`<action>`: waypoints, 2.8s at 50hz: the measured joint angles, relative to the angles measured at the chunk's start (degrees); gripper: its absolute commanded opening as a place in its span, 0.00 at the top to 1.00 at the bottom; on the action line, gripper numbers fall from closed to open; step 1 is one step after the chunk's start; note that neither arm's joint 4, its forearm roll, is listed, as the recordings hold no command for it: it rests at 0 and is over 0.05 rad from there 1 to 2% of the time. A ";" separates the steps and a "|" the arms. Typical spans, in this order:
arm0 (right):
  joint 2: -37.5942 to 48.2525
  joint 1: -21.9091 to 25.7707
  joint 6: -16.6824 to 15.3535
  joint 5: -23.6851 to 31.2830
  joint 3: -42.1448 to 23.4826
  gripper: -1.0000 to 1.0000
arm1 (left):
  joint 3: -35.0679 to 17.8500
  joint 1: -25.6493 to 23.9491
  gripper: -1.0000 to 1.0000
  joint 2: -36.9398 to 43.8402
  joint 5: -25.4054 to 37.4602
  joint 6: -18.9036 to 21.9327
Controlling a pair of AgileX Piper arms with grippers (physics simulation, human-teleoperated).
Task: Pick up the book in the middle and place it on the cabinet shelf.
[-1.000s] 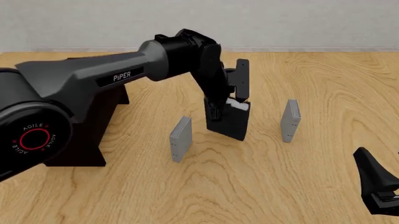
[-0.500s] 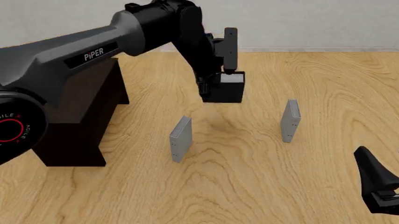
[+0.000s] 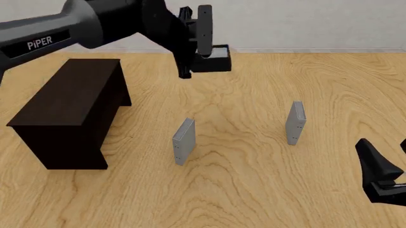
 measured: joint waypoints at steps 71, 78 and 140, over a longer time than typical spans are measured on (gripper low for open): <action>-6.04 0.66 -0.32 5.80 0.00 0.00 | 40.29 21.96 1.00 -32.09 -29.86 17.49; -0.84 0.78 -0.51 0.69 0.00 0.00 | 41.47 24.60 1.00 -33.71 -28.74 17.32; -7.53 0.64 -0.79 7.40 0.00 0.00 | 52.85 33.19 1.00 -30.05 -39.86 12.67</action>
